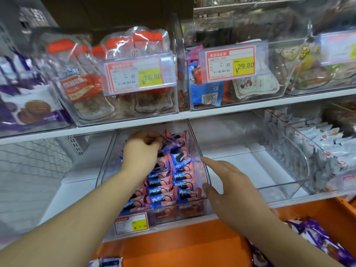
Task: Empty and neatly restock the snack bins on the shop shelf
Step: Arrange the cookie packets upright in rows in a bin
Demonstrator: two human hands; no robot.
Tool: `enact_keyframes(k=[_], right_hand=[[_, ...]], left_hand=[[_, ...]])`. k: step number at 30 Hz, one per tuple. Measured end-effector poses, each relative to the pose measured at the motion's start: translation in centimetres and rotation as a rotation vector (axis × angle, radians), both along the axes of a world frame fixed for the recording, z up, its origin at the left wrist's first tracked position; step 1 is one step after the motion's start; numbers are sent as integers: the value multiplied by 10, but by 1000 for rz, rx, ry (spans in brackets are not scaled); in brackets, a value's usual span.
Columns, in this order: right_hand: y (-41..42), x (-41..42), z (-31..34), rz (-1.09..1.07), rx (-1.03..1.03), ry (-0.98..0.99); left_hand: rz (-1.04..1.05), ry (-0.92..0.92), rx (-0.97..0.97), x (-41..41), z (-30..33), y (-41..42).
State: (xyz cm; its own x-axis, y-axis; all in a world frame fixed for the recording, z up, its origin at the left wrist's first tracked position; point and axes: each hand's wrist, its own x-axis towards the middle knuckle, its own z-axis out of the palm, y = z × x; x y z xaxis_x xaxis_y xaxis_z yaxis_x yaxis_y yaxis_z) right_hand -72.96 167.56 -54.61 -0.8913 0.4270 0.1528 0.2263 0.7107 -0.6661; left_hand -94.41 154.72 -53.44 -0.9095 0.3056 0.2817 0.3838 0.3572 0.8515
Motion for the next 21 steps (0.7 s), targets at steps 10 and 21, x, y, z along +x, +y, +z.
enact_keyframes(k=[10,21], right_hand=[[-18,-10,11,-16,-91,215],[-10,-11,15,-23,-504,214]], left_hand=[[-159,-389,214,103,17,-31],[-450,-330,-134,94,39,-53]])
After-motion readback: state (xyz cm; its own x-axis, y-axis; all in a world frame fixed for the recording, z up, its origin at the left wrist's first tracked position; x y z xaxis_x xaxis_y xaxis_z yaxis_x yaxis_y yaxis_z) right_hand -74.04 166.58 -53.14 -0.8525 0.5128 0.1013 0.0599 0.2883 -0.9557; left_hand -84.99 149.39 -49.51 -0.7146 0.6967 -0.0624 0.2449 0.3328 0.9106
